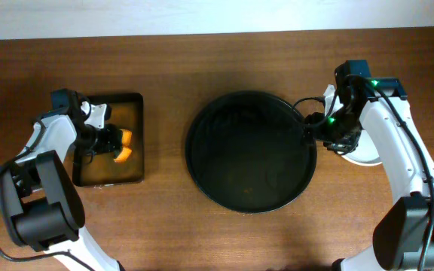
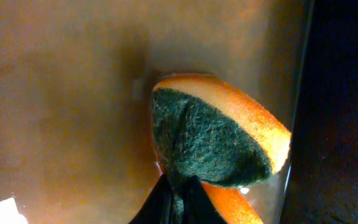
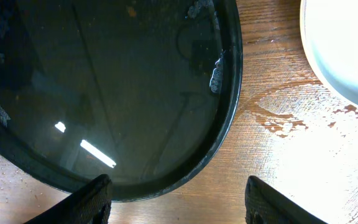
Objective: Clean dirty plates on tray and stack at the side
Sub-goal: 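Lower the sponge into the small dark tray and open the left gripper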
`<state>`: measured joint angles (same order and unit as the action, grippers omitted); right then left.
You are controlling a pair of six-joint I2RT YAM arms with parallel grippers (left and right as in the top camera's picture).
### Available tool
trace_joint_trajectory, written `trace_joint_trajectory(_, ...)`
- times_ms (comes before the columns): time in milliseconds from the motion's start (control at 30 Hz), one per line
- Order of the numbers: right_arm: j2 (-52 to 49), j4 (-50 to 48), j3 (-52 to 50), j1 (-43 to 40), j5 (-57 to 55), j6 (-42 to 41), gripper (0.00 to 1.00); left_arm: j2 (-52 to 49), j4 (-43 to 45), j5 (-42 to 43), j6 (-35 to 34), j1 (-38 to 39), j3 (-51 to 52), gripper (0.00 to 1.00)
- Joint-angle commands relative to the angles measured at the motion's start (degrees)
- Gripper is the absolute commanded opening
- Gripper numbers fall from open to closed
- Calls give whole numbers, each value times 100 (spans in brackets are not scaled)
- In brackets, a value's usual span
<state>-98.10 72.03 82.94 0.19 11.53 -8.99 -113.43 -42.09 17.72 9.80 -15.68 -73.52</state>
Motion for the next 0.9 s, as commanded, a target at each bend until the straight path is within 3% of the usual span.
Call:
trace_joint_trajectory(0, 2, 24, 61, 35, 26, 20, 69, 240, -85, 271, -7, -57, -164, 11)
trace_joint_trajectory(67, 2, 24, 61, 35, 24, 20, 69, 734, -81, 284, -4, -35, -175, 17)
trace_joint_trajectory(167, 2, 24, 61, 35, 26, 20, 69, 1012, -96, 199, -7, 4, -175, 59)
trace_joint_trajectory(200, 2, 28, 61, 35, 26, 20, 69, 1010, -138, 201, -7, 4, -175, 69)
trace_joint_trajectory(400, 2, -26, 61, 35, -15, 22, 72, 1681, -275, 201, -9, 411, -175, 87)
trace_joint_trajectory(433, 2, -92, 61, 35, -11, 127, 75, 1845, -378, 186, -11, 706, -175, 99)
trace_joint_trajectory(533, 2, -52, 61, 35, -13, 328, 77, 1853, -844, -131, -11, 1143, -175, 99)
trace_joint_trajectory(700, 17, 509, 59, 35, -17, 302, 85, 1856, -2811, -166, -634, 1292, -162, 99)
trace_joint_trajectory(867, 855, 249, -623, 175, -149, 251, 87, 2210, -3338, -164, -584, 1292, -90, 99)
